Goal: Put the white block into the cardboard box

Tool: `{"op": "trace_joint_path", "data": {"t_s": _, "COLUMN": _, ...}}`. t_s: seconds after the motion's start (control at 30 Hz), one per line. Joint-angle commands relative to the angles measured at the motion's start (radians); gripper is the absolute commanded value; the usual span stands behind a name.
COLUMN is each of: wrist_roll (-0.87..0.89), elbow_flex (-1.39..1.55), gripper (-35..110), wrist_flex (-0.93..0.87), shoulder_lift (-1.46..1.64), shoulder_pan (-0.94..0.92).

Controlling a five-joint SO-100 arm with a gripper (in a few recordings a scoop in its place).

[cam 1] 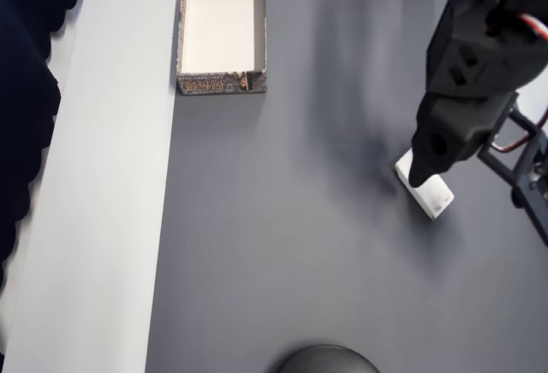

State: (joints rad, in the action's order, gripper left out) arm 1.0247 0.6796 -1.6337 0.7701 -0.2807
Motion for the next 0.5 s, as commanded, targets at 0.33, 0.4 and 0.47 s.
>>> {"op": "trace_joint_path", "data": {"t_s": 0.33, "wrist_roll": -0.012, "elbow_flex": -0.058, "gripper": 31, "wrist_flex": 0.037, "shoulder_lift": -0.037, "shoulder_pan": -0.008}}
{"op": "trace_joint_path", "data": {"t_s": 0.4, "wrist_roll": -0.012, "elbow_flex": -0.06, "gripper": 31, "wrist_flex": 0.038, "shoulder_lift": -0.04, "shoulder_pan": -0.008}}
{"op": "trace_joint_path", "data": {"t_s": 0.47, "wrist_roll": -0.012, "elbow_flex": -0.067, "gripper": 31, "wrist_flex": 0.04, "shoulder_lift": -0.046, "shoulder_pan": -0.008}}
